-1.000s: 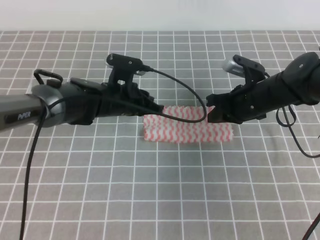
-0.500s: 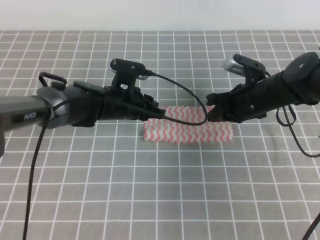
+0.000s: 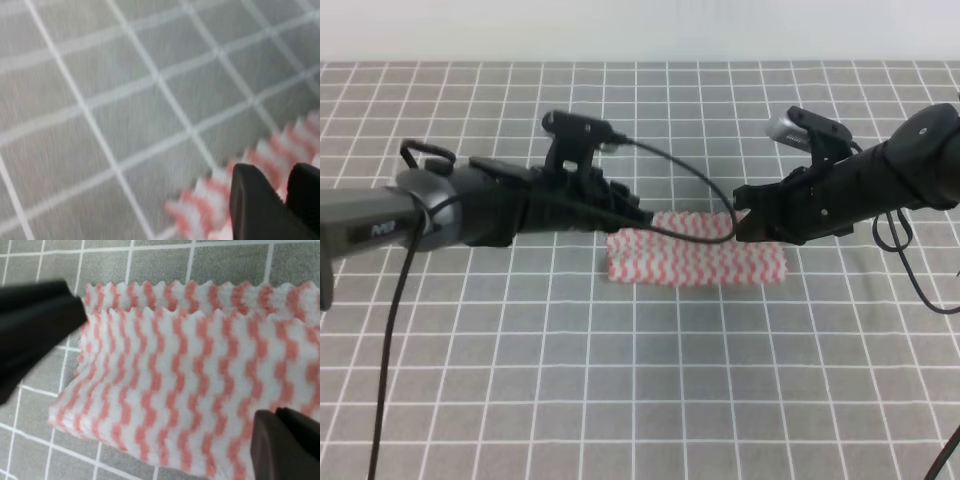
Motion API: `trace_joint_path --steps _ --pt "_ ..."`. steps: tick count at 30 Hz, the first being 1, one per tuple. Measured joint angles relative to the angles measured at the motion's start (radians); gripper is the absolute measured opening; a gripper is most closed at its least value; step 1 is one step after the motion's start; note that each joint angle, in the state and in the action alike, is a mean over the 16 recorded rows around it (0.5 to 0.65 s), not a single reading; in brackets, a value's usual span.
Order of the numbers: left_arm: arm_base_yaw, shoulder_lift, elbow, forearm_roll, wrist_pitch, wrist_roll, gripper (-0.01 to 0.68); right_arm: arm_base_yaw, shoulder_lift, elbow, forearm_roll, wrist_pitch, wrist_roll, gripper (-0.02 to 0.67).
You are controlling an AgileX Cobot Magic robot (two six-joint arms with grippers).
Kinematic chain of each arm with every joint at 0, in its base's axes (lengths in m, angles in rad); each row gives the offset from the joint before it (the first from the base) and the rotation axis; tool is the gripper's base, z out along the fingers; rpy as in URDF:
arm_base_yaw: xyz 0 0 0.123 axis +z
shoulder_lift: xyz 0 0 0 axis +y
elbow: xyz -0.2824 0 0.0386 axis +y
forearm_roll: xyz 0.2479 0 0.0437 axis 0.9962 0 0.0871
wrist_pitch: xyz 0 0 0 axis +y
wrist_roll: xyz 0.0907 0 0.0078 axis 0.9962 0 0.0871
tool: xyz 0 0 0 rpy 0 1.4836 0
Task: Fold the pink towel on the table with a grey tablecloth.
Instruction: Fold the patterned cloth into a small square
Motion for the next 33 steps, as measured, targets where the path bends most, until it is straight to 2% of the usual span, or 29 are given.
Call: trace_joint_path --steps 14,19,33 --pt "0.000 -0.025 -0.017 0.330 0.280 -0.322 0.123 0.000 0.002 0.000 0.001 -0.004 0.000 -0.015" --pt "0.000 -0.011 -0.017 0.403 0.259 -0.383 0.114 0.000 0.002 0.000 0.001 -0.006 0.000 -0.015" --pt "0.001 0.004 -0.017 0.477 0.120 -0.382 0.112 0.000 0.000 0.000 0.002 -0.006 0.000 -0.015"
